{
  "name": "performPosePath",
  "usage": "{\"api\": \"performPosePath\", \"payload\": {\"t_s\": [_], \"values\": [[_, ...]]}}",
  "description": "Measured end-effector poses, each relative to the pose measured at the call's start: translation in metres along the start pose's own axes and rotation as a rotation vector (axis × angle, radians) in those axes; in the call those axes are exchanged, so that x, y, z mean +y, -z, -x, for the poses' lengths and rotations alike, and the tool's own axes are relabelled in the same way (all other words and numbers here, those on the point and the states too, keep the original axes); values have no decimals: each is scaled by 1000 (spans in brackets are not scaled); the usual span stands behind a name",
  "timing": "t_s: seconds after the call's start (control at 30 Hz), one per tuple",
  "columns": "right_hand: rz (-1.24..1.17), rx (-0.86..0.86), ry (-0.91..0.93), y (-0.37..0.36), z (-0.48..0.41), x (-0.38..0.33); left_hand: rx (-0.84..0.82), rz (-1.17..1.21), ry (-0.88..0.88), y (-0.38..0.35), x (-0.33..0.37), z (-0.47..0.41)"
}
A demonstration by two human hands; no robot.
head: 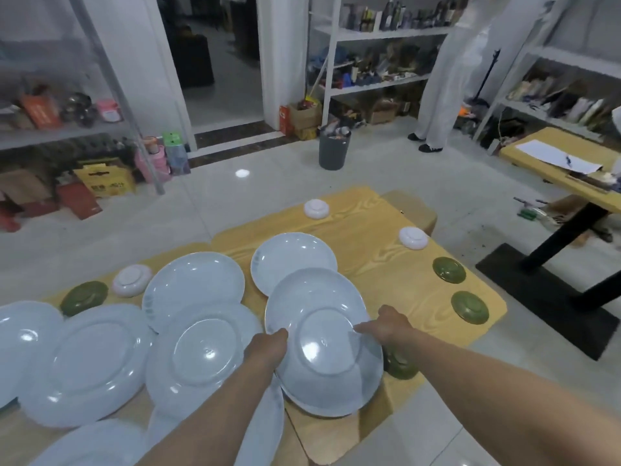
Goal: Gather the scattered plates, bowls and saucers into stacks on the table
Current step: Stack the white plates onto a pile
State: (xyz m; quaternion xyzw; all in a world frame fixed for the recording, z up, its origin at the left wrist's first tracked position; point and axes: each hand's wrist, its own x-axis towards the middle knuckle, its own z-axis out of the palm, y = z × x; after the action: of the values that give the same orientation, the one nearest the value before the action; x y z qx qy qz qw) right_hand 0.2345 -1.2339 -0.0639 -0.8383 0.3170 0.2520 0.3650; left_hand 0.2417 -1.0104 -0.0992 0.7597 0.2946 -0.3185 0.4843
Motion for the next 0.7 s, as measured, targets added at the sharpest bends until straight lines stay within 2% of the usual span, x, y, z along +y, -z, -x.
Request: {"api": "performPosePath", "payload": {"t_s": [0.13, 0.33, 0.7], "values": [[-73, -69, -25, 0, -25, 13, 126, 52, 50, -24, -11, -34], [-101, -38, -7, -2, -43, 23, 252, 46, 40, -31, 0, -9], [-215, -106, -43, 0, -54, 31, 322, 54, 61, -34, 10, 6]]}}
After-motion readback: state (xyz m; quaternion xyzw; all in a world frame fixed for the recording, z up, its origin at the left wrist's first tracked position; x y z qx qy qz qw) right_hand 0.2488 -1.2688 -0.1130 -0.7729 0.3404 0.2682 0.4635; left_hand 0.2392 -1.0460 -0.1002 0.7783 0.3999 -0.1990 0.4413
